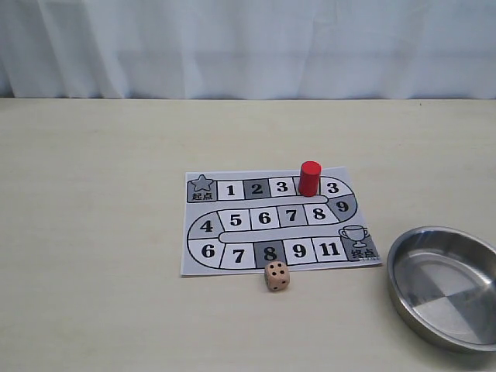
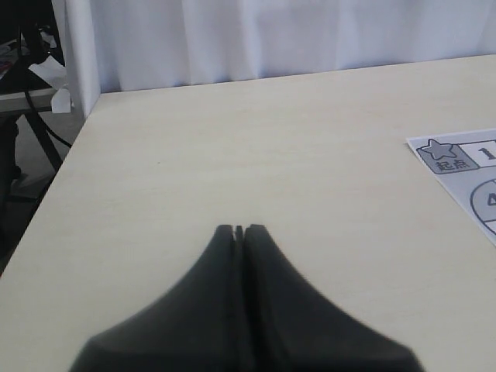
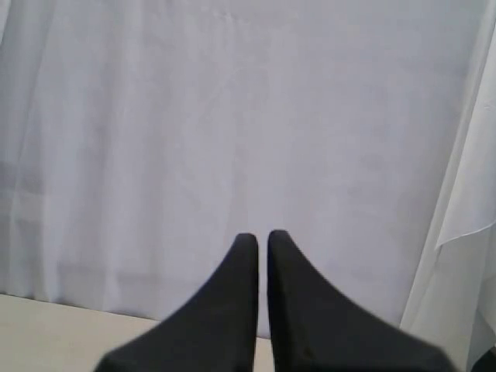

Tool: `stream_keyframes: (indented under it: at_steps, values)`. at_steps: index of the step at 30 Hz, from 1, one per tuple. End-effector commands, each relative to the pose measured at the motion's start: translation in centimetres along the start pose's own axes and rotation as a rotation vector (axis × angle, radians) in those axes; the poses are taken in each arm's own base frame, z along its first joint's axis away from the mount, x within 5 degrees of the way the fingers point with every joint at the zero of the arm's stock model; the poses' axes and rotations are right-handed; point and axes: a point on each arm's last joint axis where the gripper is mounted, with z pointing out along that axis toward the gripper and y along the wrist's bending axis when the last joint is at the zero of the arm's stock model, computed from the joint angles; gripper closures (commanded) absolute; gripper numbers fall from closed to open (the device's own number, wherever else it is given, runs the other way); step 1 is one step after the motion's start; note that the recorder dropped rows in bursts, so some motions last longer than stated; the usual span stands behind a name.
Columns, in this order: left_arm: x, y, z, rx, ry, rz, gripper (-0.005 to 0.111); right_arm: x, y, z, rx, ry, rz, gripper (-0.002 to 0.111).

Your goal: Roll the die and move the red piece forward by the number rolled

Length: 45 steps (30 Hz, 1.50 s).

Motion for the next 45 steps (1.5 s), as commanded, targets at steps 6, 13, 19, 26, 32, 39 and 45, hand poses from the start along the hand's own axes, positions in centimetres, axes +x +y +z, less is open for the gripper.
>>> stream_keyframes:
  at_steps: [6, 13, 19, 26, 32, 39, 45]
  values:
    - [-0.1, 0.0, 0.0, 0.001, -0.011, -0.01, 0.107, 1.3, 0.0, 2.4, -0.005, 0.049, 0.0, 0.104]
    - [-0.1, 0.0, 0.0, 0.001, -0.011, -0.01, 0.107, 4.2, 0.1, 7.6, 0.003, 0.04, 0.009, 0.104]
    - [-0.1, 0.0, 0.0, 0.001, -0.011, -0.01, 0.107, 7.9, 0.4, 11.8, 0.016, 0.006, 0.015, 0.104]
    - [-0.1, 0.0, 0.0, 0.001, -0.011, -0.01, 0.107, 11.7, 0.8, 14.5, 0.026, -0.014, 0.021, 0.104]
    - [-0.1, 0.0, 0.0, 0.001, -0.011, -0.01, 0.107, 14.5, 1.1, 16.1, 0.035, -0.094, 0.083, 0.104]
    - [-0.1, 0.0, 0.0, 0.001, -0.011, -0.01, 0.107, 19.7, 1.6, 17.3, 0.047, -0.055, 0.085, 0.104]
    - [-0.1, 0.0, 0.0, 0.001, -0.011, -0.01, 0.107, 25.1, 2.3, 17.6, 0.038, 0.07, 0.011, 0.104]
